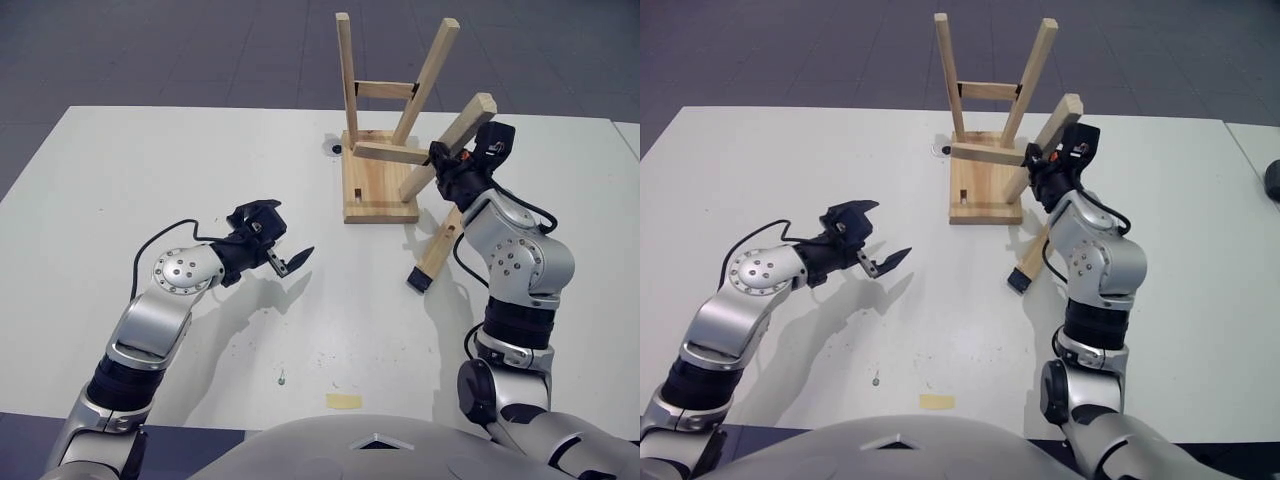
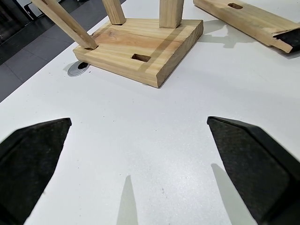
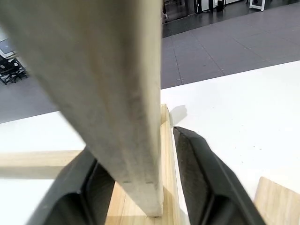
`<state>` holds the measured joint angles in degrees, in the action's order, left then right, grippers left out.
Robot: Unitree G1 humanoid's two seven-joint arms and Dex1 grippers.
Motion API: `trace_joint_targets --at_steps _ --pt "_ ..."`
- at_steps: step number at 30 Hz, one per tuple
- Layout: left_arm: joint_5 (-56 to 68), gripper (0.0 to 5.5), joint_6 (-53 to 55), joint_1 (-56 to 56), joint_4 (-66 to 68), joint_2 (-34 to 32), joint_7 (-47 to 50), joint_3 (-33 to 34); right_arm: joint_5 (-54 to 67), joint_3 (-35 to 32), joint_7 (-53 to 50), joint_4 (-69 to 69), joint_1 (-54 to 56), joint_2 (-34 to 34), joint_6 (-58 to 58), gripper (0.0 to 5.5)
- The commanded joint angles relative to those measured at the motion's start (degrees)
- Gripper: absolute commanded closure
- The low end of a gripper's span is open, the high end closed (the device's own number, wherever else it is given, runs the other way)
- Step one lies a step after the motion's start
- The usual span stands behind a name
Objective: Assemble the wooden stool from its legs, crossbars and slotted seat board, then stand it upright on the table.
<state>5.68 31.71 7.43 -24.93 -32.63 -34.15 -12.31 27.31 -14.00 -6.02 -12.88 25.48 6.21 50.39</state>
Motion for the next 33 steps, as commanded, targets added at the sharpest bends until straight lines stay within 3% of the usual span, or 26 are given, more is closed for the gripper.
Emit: trace_joint_targets --at_steps 1,8,13,15,18,23,33 --pt "-0.91 0.1 -0.08 0.02 0.21 -0.33 -0.21 -0.48 3.06 -2.45 0.4 -2.41 5.05 -0.43 0.46 2.79" --pt "-1.47 0.1 -0.55 0.42 0.98 0.08 -0.3 -0.71 5.95 -7.3 -1.01 -3.72 17.89 3.41 0.73 1.64" --pt "-1.89 0.1 -1.15 0.91 1.52 0.33 -0.2 -0.81 4.98 -8.27 -1.09 -2.17 28.55 6.43 -5.76 0.82" --pt "-1.8 0.1 -1.25 0.88 1.42 0.35 -0.29 -0.8 3.65 -6.42 -0.36 -1.77 27.76 5.72 -8.63 0.56" --pt "-1.91 0.1 -1.23 0.7 1.29 0.49 -0.13 -0.97 0.76 -1.88 2.71 8.36 17.83 1.79 -11.71 0.14" --pt "-1.65 0.1 -1.06 0.84 1.59 1.03 0.32 -0.59 -2.67 0.91 8.18 23.5 8.1 -0.62 -18.29 0.14" --pt "-2.24 0.1 -0.97 0.14 1.31 2.25 1.11 -1.26 12.7 -6.86 15.32 15.33 15.16 -3.01 -23.89 0.14"
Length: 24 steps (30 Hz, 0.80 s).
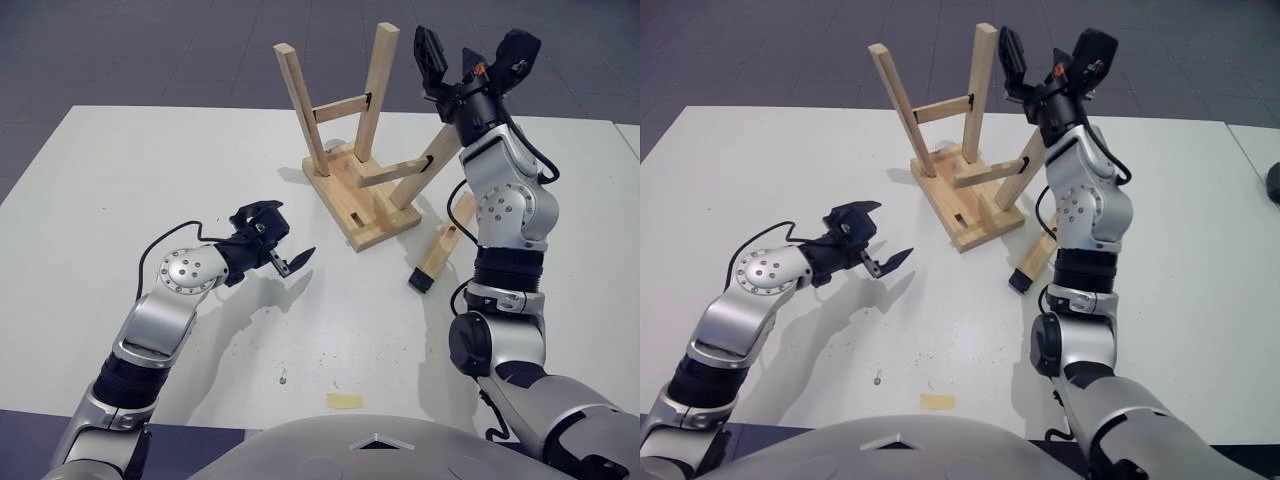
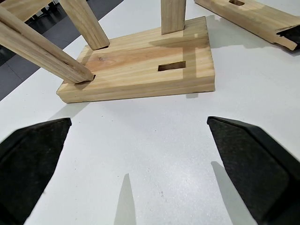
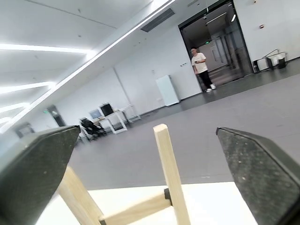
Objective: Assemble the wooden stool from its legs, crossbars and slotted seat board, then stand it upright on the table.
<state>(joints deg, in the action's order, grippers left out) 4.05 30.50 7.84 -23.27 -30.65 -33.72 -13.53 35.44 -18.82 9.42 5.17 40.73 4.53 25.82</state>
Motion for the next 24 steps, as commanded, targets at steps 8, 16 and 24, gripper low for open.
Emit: trace_joint_targets --at_steps 8,16,24 --pt "-0.19 0.1 1.16 -2.08 -2.23 0.91 1.93 1.42 13.42 -10.12 -8.92 -11.9 8.23 1.14 -4.36 0.14" --pt "0.61 0.1 2.18 -3.4 -3.49 0.98 2.63 3.05 -5.89 -10.85 -21.0 -14.08 0.59 9.43 -10.33 0.14" --pt "0.33 0.1 2.28 -3.31 -3.51 0.2 1.77 2.02 -15.75 -6.49 -29.46 -19.81 -18.84 4.4 2.11 0.14"
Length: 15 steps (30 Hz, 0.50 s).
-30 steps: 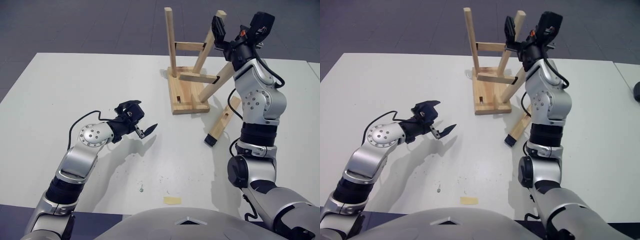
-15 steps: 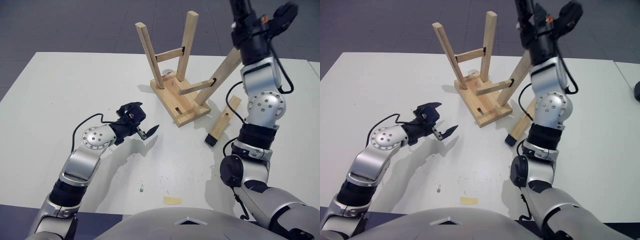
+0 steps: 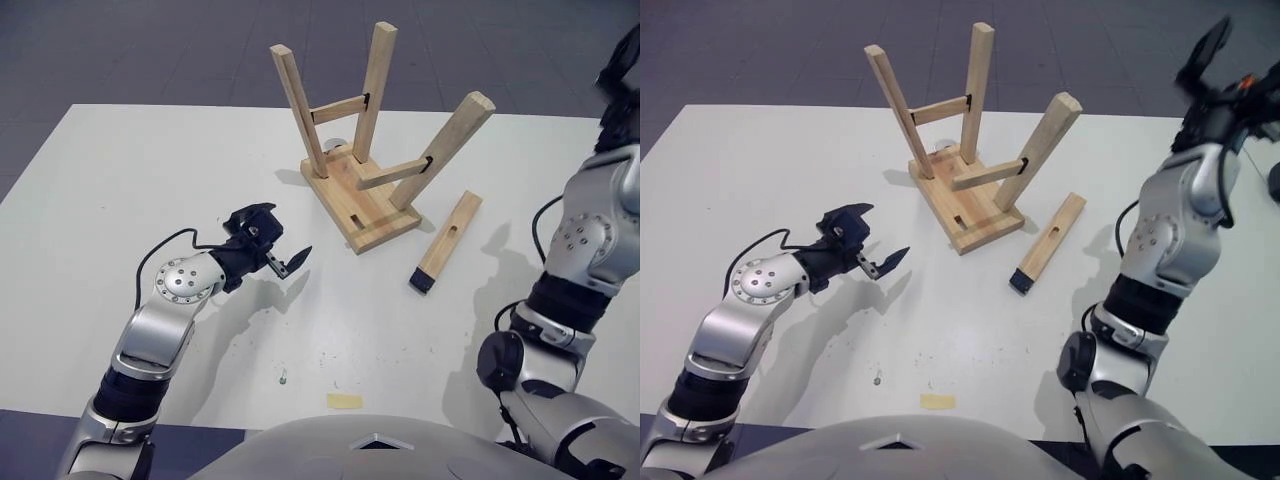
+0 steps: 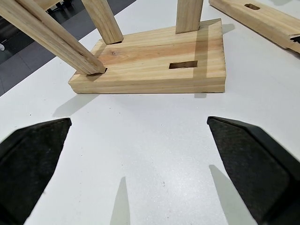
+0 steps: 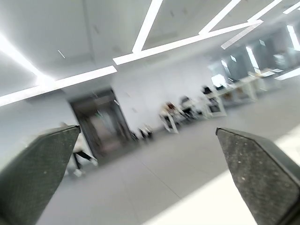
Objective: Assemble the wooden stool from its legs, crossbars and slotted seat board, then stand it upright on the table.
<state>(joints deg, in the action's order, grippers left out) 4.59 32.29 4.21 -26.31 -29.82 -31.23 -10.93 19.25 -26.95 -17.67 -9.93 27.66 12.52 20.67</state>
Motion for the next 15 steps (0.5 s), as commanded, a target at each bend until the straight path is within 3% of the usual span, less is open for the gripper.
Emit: trace_joint_targets --at_steps 1,9,15 --pt "-0.24 0.1 0.47 0.35 -0.41 -0.67 -0.84 -0.69 0.89 2.1 -2.96 -5.98 -7.22 -4.49 10.1 0.14" --pt "-0.89 0.1 0.23 -0.74 -0.7 -1.18 -0.88 -1.52 6.99 5.96 -5.55 -15.39 -14.47 -11.93 39.14 0.14" --pt "-0.68 0.1 0.46 -0.04 -0.64 -0.65 -0.82 -1.52 2.69 9.74 -4.92 -11.04 -16.04 -12.83 42.34 0.14"
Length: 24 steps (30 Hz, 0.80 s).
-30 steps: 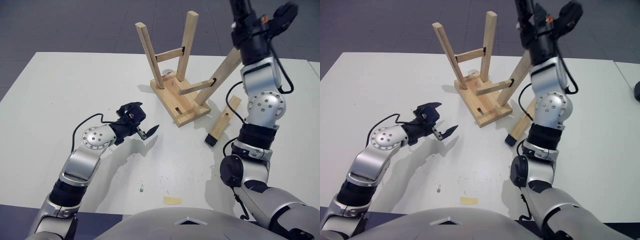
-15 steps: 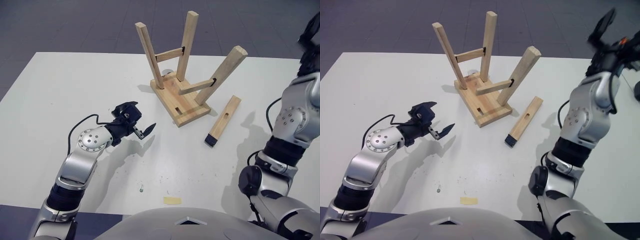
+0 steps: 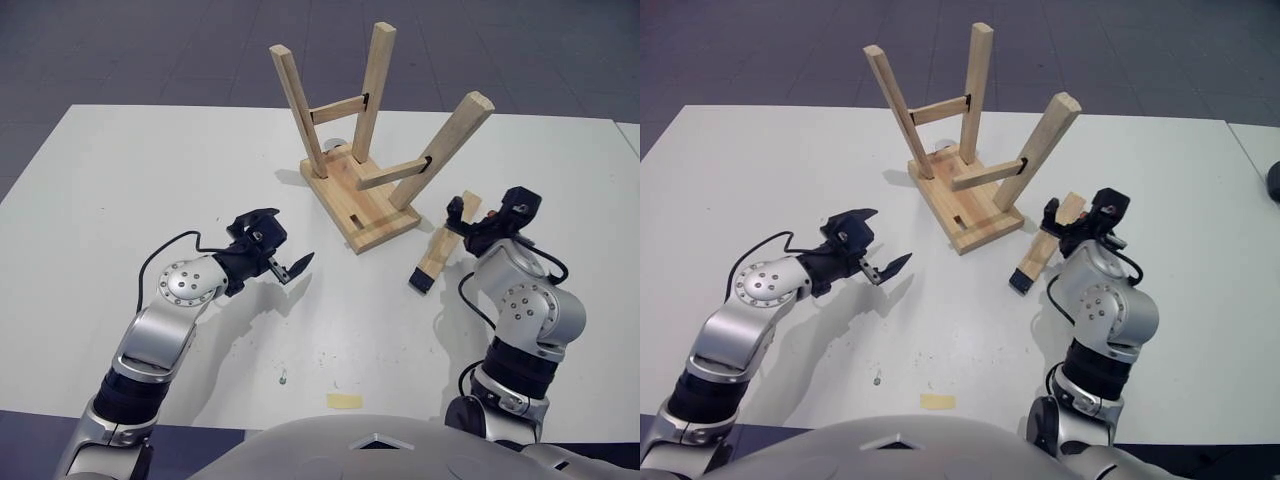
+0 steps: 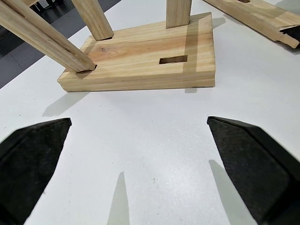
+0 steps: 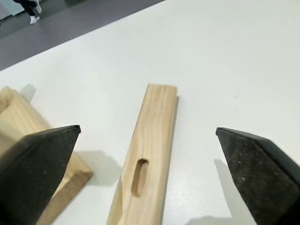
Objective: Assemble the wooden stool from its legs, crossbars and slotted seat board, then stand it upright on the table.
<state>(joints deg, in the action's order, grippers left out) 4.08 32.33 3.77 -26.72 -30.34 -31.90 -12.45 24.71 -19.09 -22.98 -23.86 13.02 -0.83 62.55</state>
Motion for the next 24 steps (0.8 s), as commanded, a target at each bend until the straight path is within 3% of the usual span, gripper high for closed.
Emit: trace_joint_targets --at_steps 1,9,14,24 --pt "-0.07 0.1 0.45 0.58 -0.17 -0.15 -0.22 0.1 -3.67 2.3 0.61 3.57 -1.8 0.69 0.27 0.14" --pt "-0.33 0.1 0.05 -0.29 -0.06 -0.35 0.25 0.91 -7.48 3.06 1.17 6.05 -3.19 -2.17 0.56 0.21" --pt "-1.02 0.1 -0.3 0.55 0.4 -0.39 0.56 0.74 -8.68 -0.24 0.77 8.51 -3.14 -2.75 2.51 0.99" --pt "-0.37 0.1 -0.13 2.24 0.55 0.68 0.27 0.5 -11.02 0.82 4.94 11.71 -4.58 -1.03 1.21 2.57"
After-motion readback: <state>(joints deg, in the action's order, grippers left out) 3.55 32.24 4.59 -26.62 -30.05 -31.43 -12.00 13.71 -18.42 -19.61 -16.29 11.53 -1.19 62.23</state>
